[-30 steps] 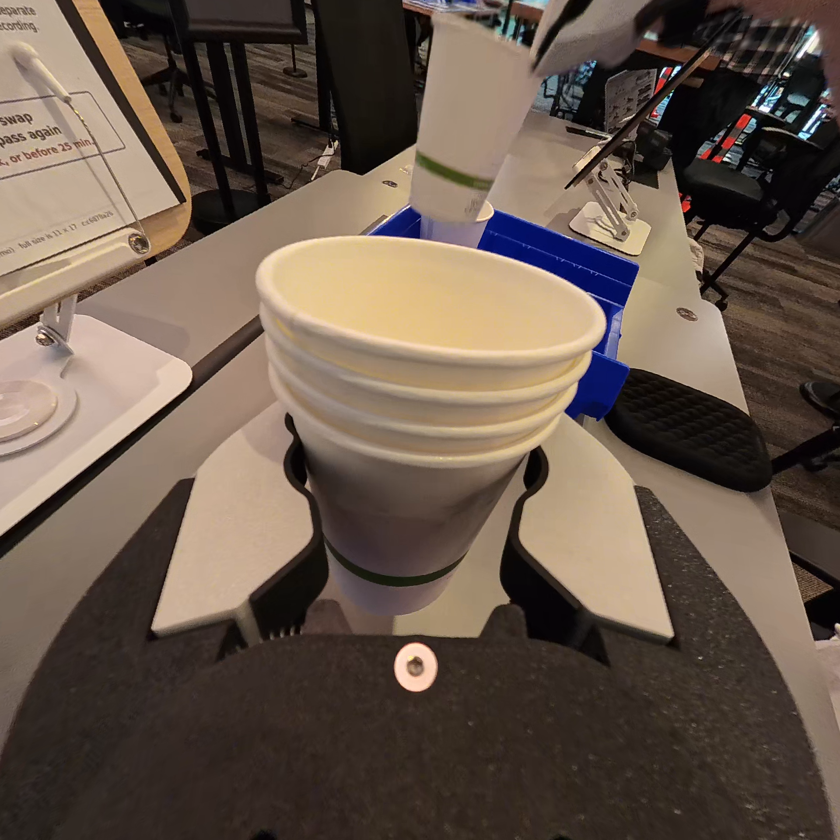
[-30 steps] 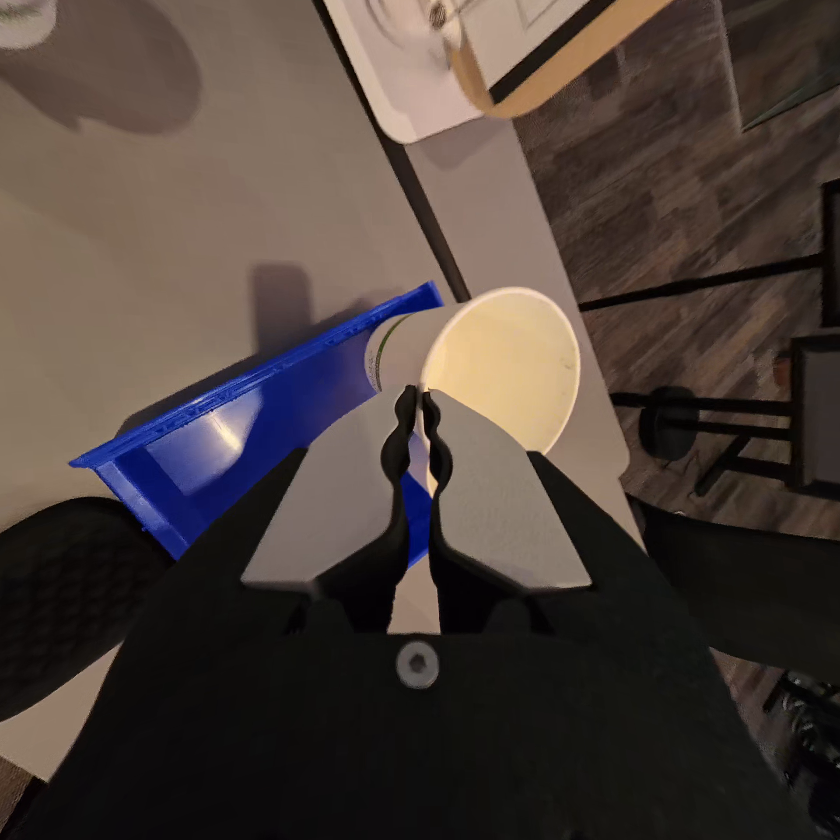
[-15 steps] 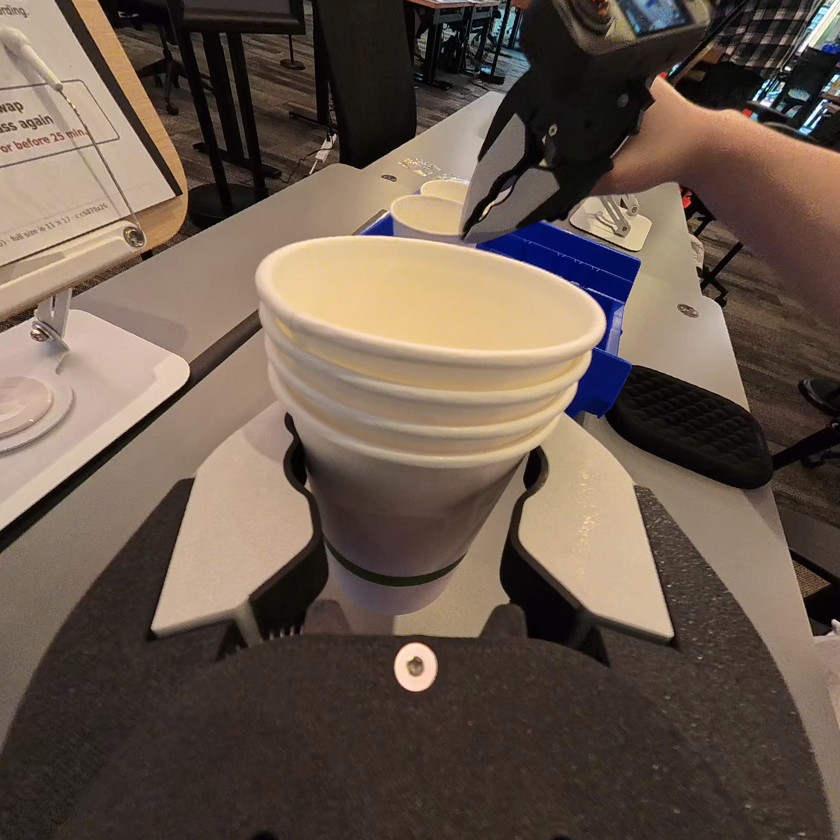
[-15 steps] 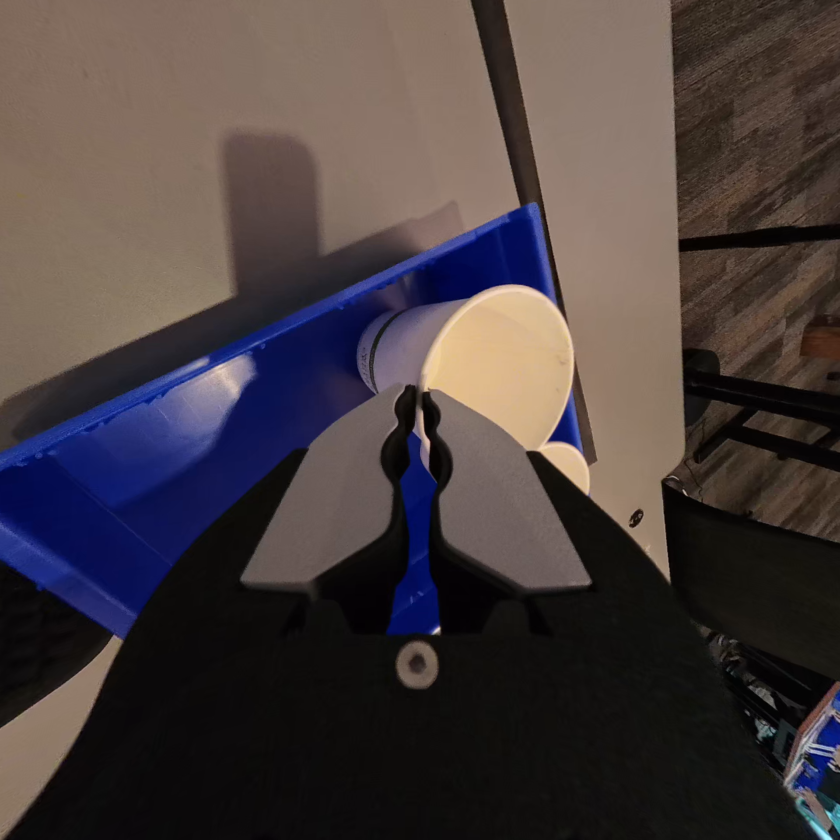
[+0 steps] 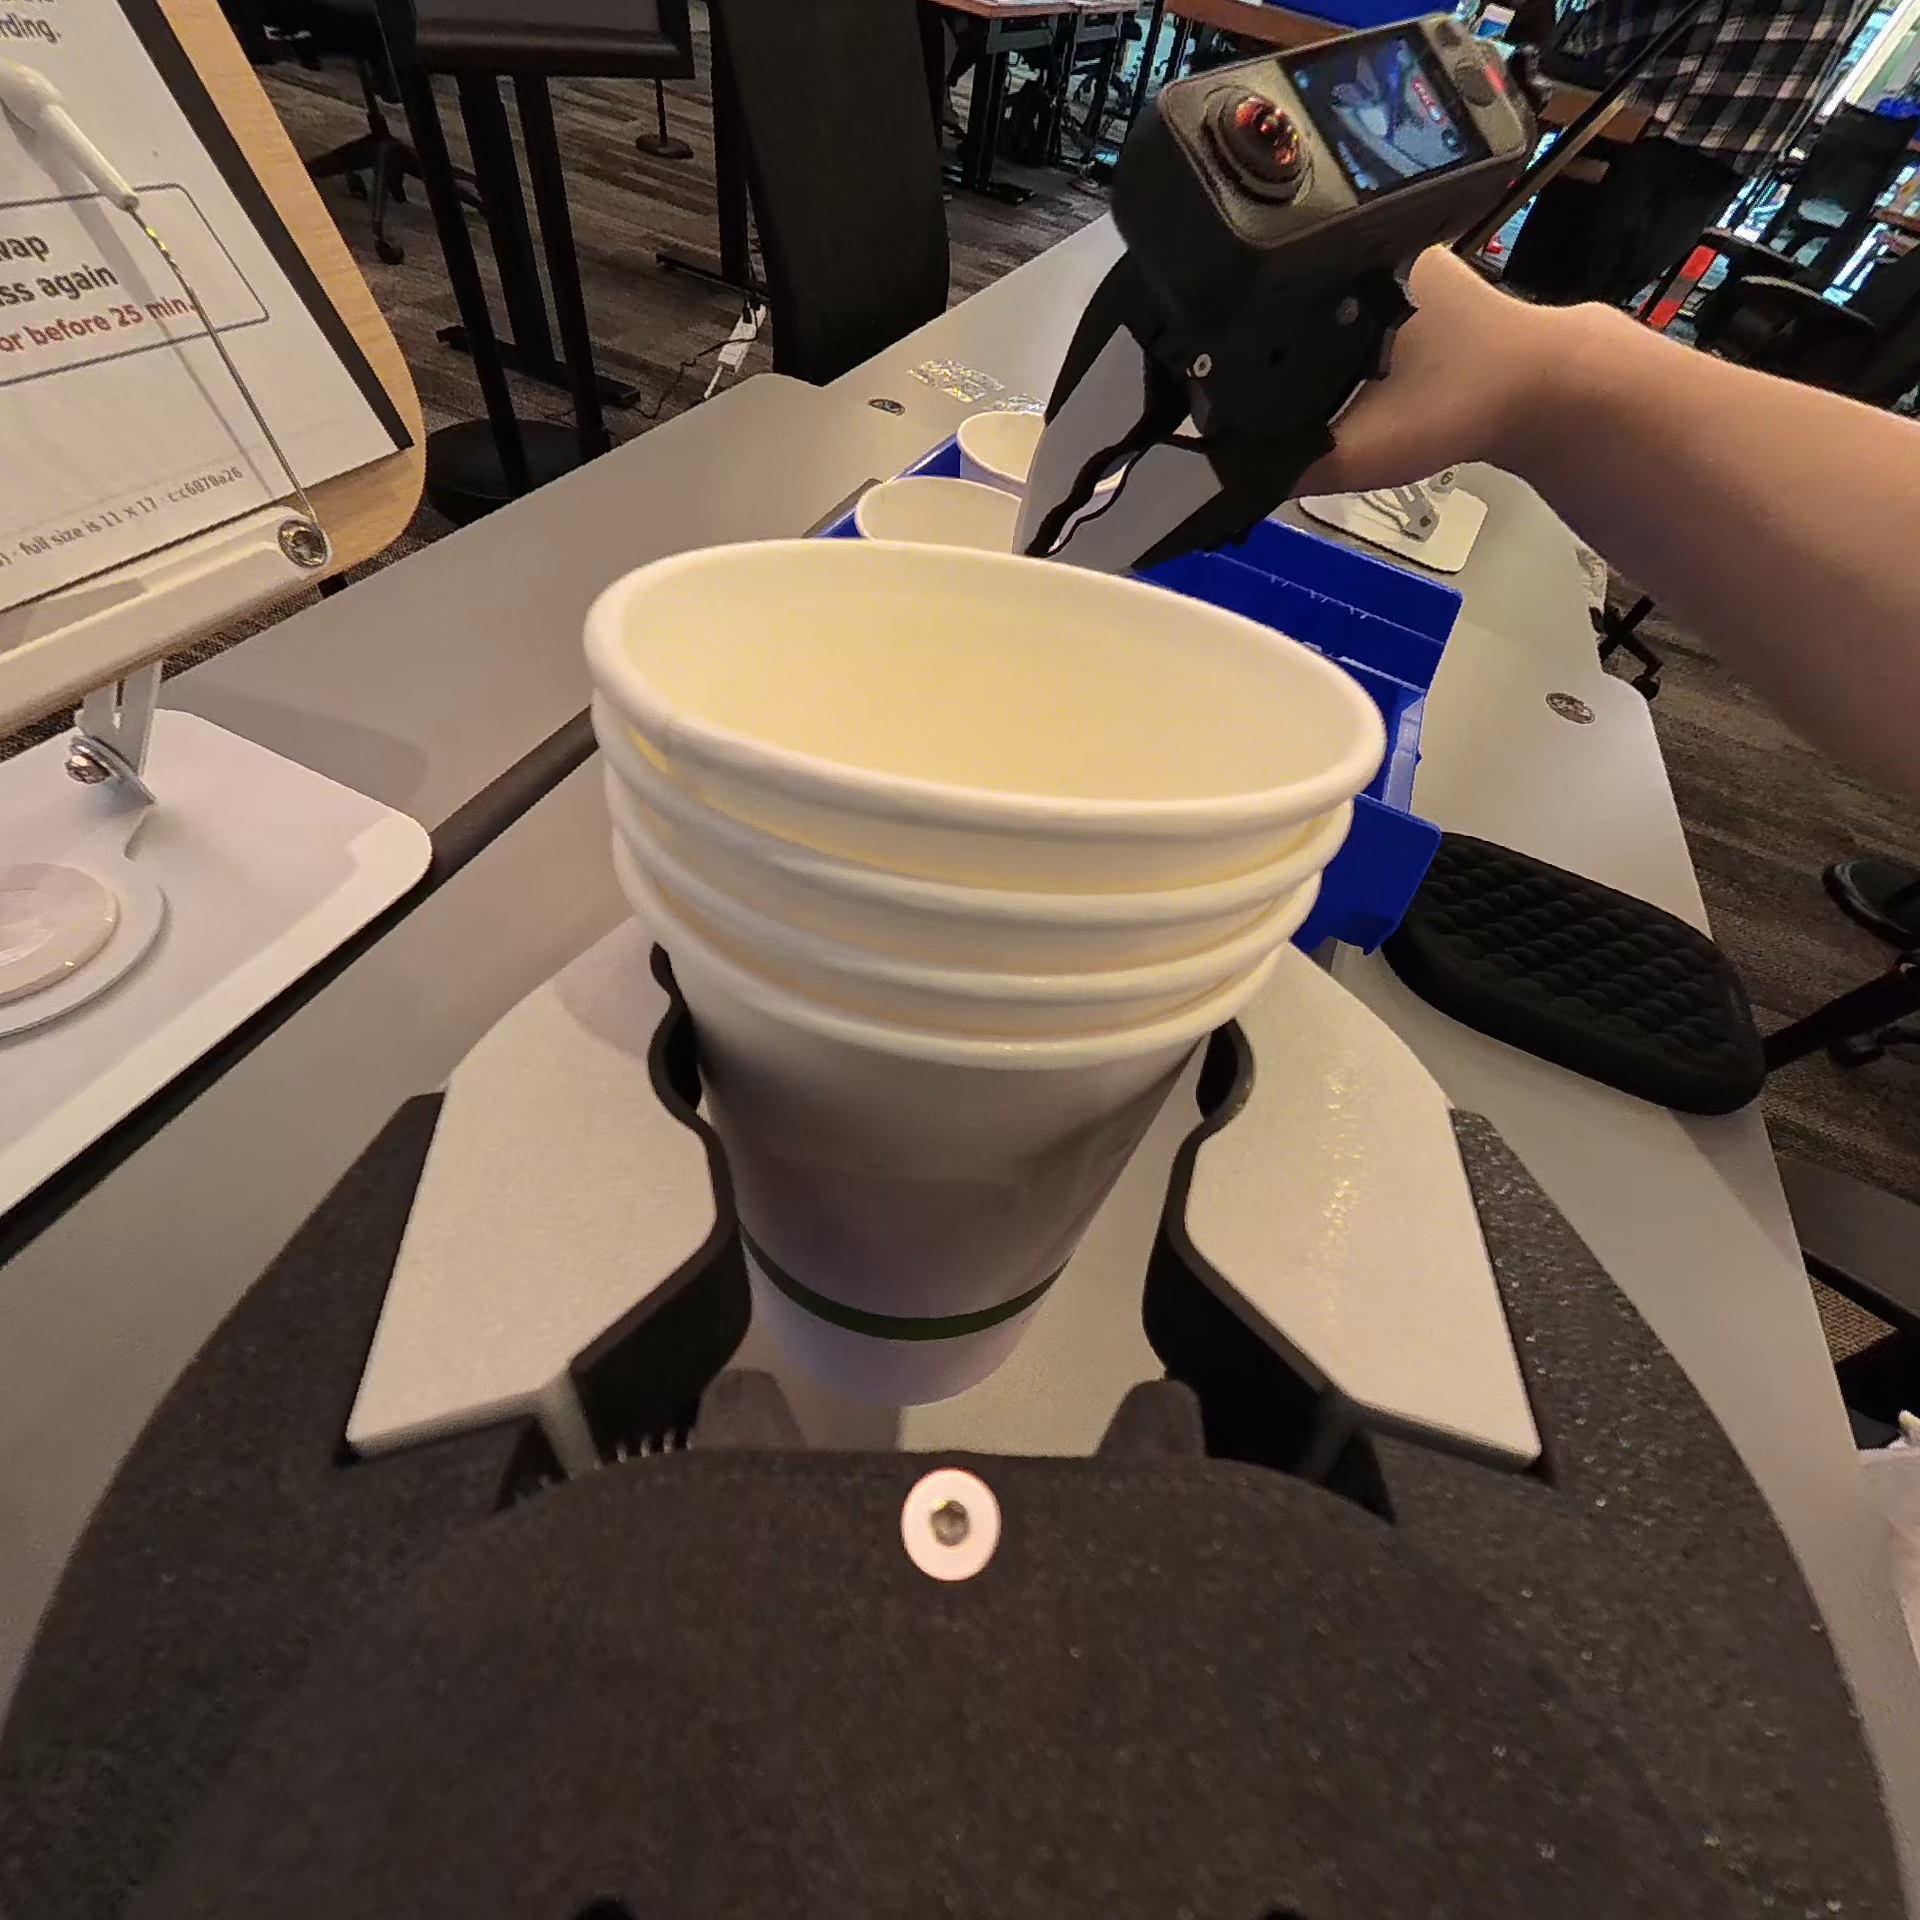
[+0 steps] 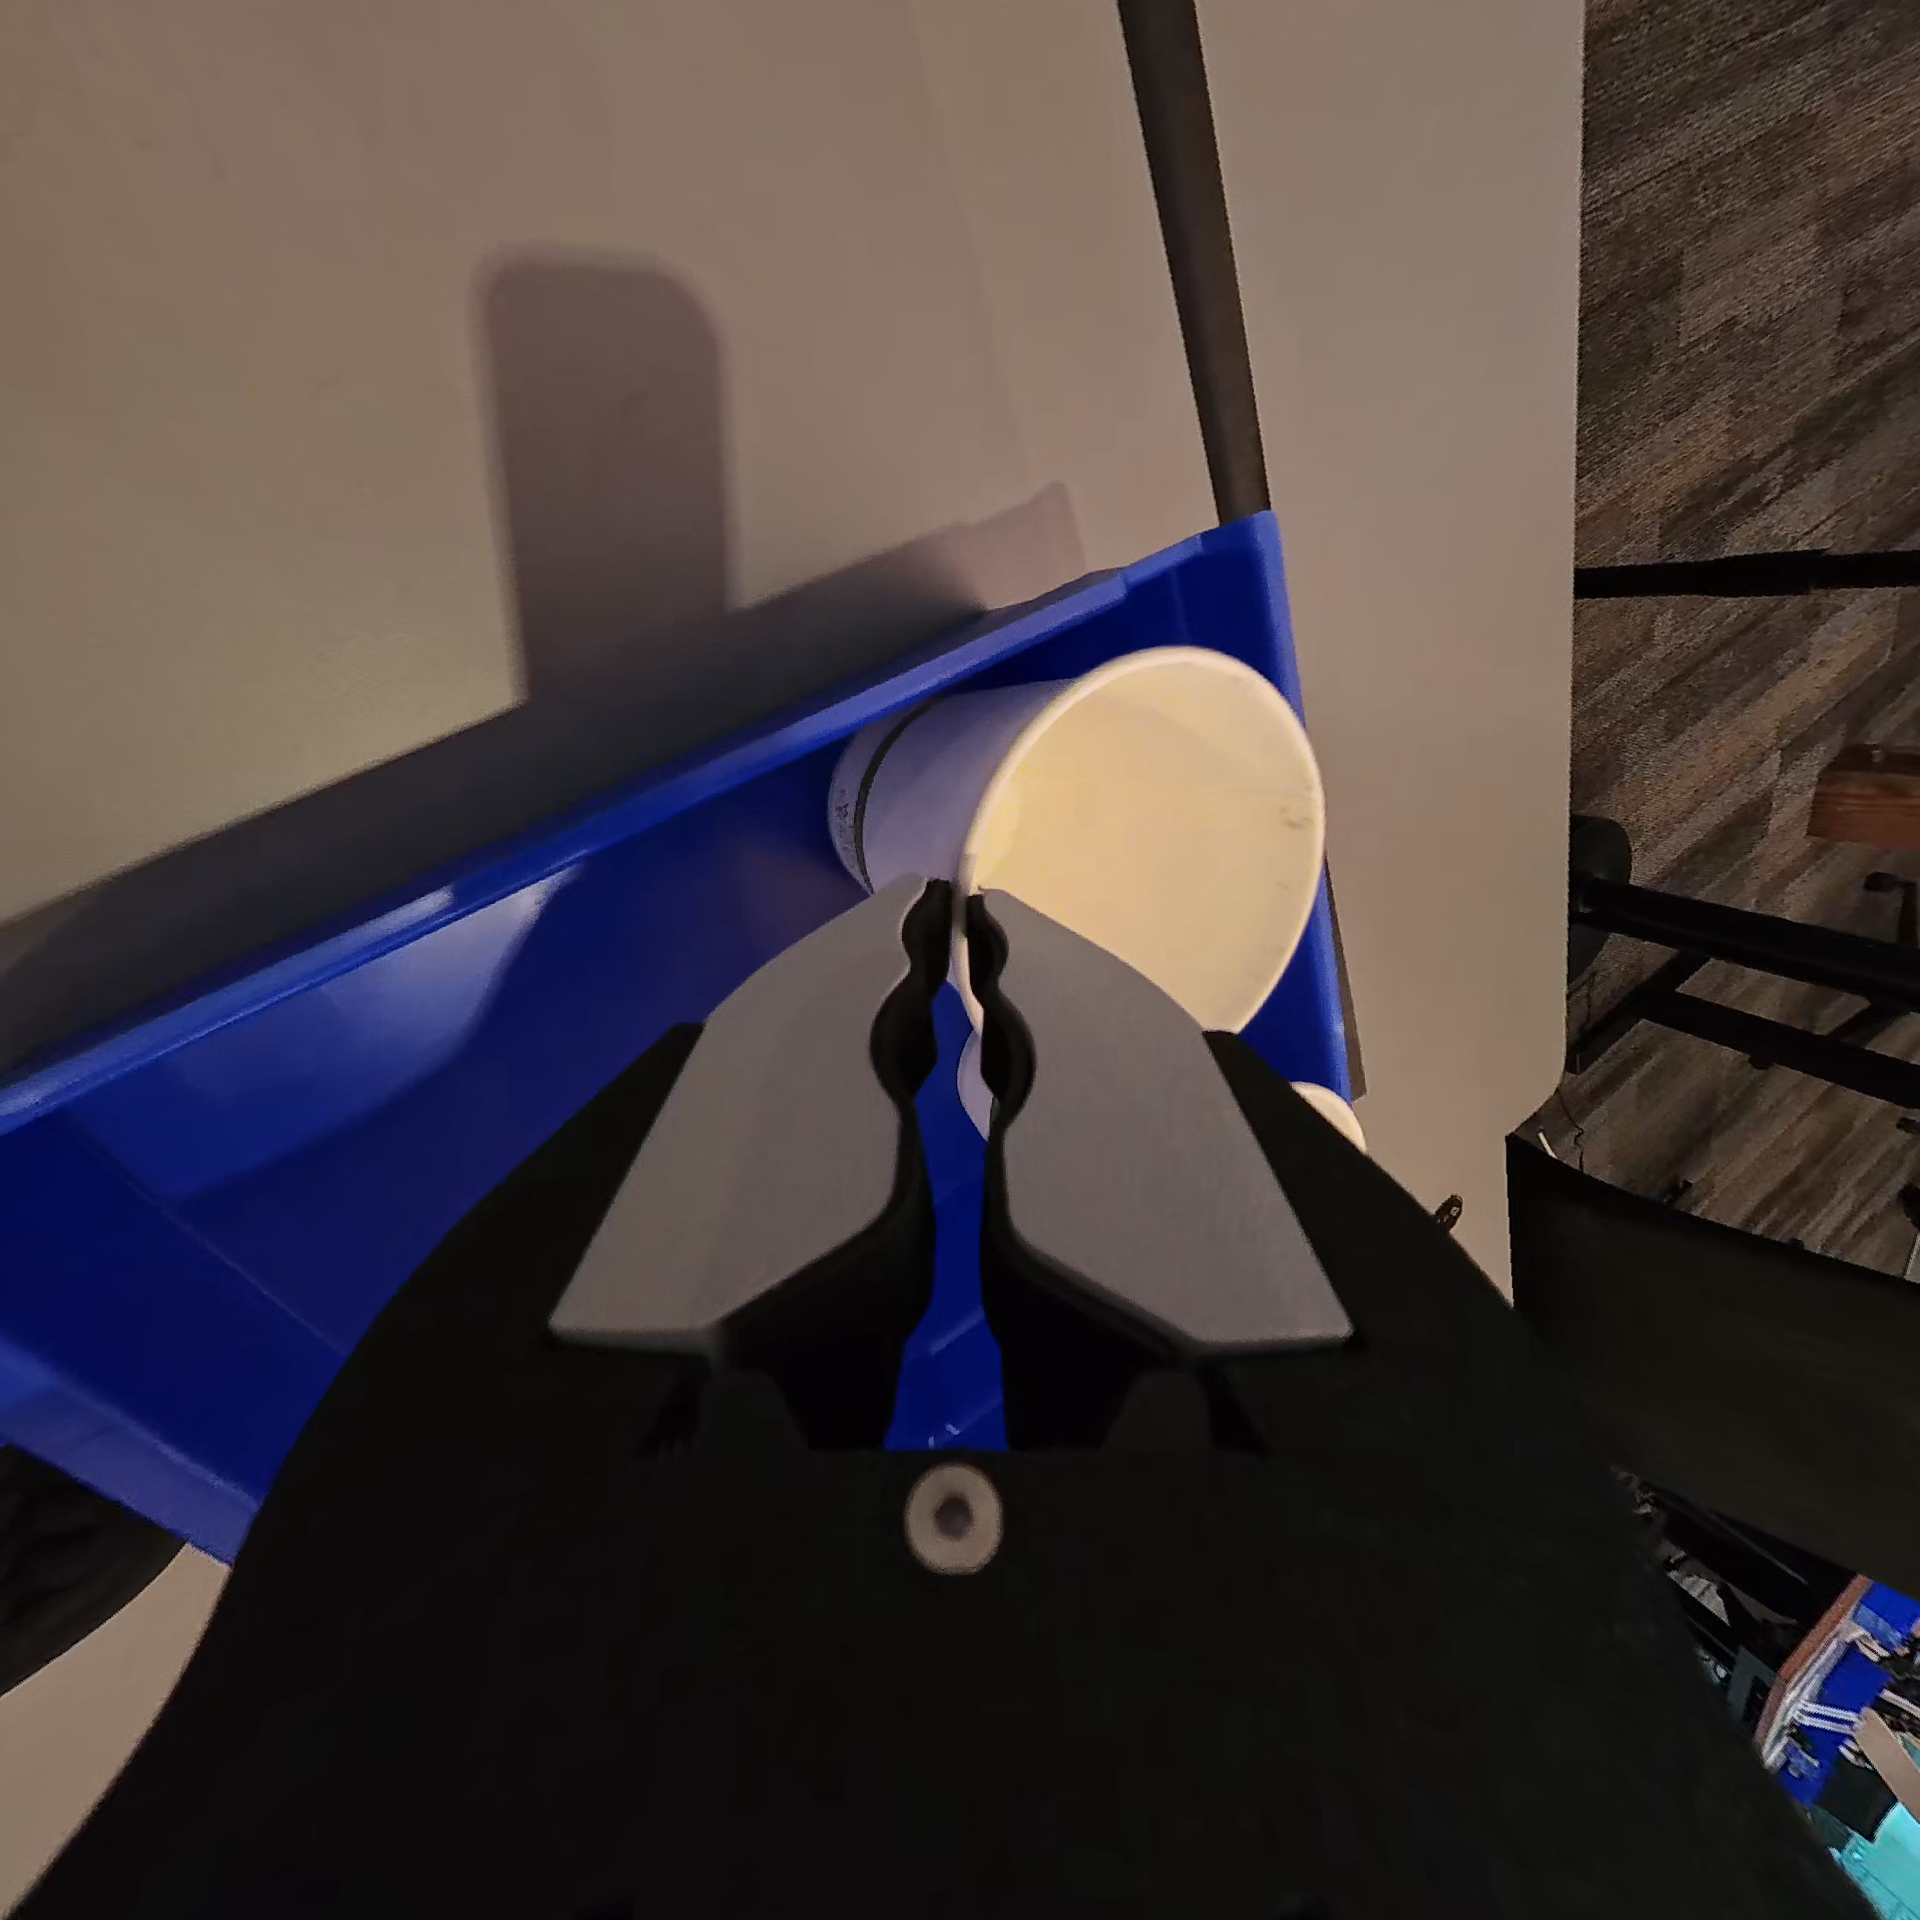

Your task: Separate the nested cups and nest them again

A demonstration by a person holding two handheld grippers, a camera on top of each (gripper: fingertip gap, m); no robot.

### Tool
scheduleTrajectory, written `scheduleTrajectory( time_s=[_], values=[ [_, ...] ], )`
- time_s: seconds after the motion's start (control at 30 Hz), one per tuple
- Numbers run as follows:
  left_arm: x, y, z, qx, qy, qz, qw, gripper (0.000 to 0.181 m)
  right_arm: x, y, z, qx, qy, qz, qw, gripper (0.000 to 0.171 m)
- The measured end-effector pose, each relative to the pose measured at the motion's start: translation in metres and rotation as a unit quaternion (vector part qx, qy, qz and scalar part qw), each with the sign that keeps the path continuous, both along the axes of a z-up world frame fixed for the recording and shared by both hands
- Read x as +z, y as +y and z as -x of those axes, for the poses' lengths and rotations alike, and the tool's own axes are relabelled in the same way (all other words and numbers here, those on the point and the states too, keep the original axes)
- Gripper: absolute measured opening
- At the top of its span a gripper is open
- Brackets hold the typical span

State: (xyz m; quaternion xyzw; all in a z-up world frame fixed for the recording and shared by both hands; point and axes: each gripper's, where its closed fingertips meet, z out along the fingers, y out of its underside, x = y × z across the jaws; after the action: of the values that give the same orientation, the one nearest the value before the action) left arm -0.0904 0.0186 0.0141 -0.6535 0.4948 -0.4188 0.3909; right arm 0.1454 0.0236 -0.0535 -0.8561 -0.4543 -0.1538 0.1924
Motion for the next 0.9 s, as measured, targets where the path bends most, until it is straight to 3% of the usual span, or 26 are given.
scheduleTrajectory(
  time_s=[0.33,0.4,0.57,0.67,0.77,0.9],
  values=[
    [0.000,-0.002,-0.001,-0.004,0.003,-0.001,1.000,0.096,-0.001,0.004,-0.003,0.002,-0.018,-0.008,1.000,0.003],
    [0.001,-0.003,0.000,-0.004,0.003,-0.002,1.000,0.095,0.001,0.005,-0.003,-0.003,-0.012,-0.017,1.000,0.012],
    [0.003,-0.003,0.000,-0.005,-0.002,-0.002,1.000,0.095,0.039,0.010,0.007,-0.004,0.020,-0.084,0.996,0.021],
    [0.001,-0.003,-0.002,-0.007,0.001,-0.001,1.000,0.096,0.087,0.006,0.053,0.044,0.072,-0.121,0.989,0.020],
    [-0.004,-0.004,-0.004,-0.009,0.010,-0.001,1.000,0.096,0.127,-0.018,0.137,0.153,0.158,-0.103,0.970,0.014],
    [-0.007,-0.007,-0.006,-0.012,0.017,-0.004,1.000,0.096,0.145,-0.052,0.216,0.267,0.186,-0.051,0.944,0.013]
  ],
)
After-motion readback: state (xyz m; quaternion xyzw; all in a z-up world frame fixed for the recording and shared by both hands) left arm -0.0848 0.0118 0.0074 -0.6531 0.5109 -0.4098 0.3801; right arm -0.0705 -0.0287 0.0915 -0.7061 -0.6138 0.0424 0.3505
